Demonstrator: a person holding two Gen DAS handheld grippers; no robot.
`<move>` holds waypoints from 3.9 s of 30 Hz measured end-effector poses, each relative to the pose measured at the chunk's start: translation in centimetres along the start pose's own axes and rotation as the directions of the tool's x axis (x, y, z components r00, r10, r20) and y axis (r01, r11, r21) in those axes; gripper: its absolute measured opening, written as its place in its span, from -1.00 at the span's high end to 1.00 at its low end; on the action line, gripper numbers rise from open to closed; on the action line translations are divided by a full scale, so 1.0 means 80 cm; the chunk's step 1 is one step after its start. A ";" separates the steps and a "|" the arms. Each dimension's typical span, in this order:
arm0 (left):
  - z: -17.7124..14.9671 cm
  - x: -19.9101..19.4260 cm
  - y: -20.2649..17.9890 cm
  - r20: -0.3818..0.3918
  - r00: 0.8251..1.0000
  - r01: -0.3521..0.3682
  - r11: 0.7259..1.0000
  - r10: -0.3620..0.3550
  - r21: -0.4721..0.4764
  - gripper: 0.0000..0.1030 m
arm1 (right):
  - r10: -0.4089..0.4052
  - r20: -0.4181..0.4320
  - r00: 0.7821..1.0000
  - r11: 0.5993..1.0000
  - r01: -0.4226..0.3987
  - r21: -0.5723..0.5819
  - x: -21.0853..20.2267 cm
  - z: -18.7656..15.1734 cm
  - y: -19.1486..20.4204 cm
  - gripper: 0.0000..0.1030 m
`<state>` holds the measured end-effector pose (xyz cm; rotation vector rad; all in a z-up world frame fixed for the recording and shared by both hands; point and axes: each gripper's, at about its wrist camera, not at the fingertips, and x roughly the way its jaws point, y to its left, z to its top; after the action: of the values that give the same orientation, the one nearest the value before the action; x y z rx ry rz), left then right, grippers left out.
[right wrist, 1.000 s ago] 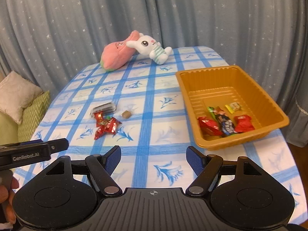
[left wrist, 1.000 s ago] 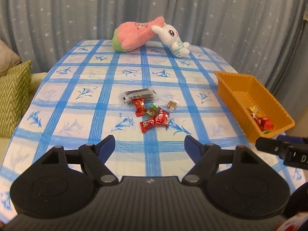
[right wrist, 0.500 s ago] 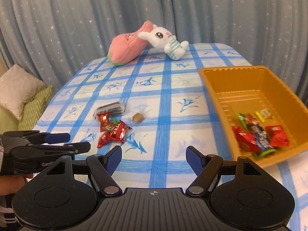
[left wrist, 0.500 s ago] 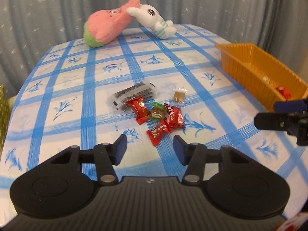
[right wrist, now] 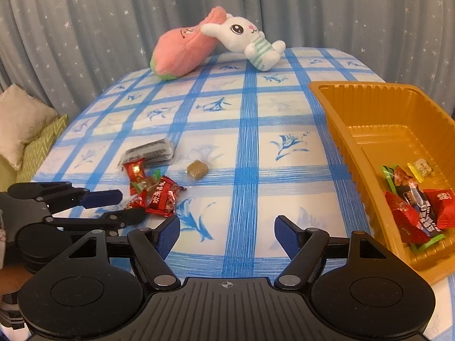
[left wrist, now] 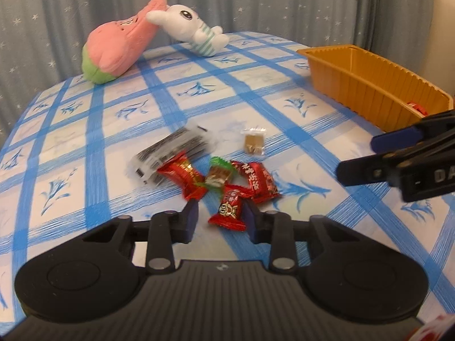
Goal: Organize snacks
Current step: 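Grasp a red candy with the left gripper while the right grasps the clear packet, then carry the red candy and clear packet over the orange tray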
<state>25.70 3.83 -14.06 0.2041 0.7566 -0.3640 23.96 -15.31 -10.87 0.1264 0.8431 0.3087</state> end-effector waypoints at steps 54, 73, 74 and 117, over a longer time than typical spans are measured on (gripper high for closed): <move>0.004 -0.094 0.007 0.034 0.987 -0.132 0.920 0.155 -0.368 0.73 | -0.034 0.044 0.998 0.996 0.038 -0.082 -0.013 -0.003 0.032 0.58; 0.006 -0.211 -0.100 0.058 0.989 -0.098 0.903 0.134 -0.418 0.73 | -0.047 0.103 0.994 0.997 0.053 -0.054 -0.179 -0.054 0.002 0.58; 0.006 -0.213 -0.104 0.058 0.990 -0.089 0.902 0.126 -0.423 0.73 | -0.049 0.106 0.993 0.997 0.055 -0.050 -0.184 -0.056 0.000 0.58; 0.095 -0.155 -0.263 0.077 0.994 0.088 0.965 -0.071 -0.248 0.73 | -0.190 0.164 0.968 0.975 0.167 0.149 -0.256 -0.058 -0.144 0.58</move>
<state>13.92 -14.76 -1.00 -0.0774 0.7378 -0.3461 10.25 -32.75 -1.97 0.1993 0.6920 0.0688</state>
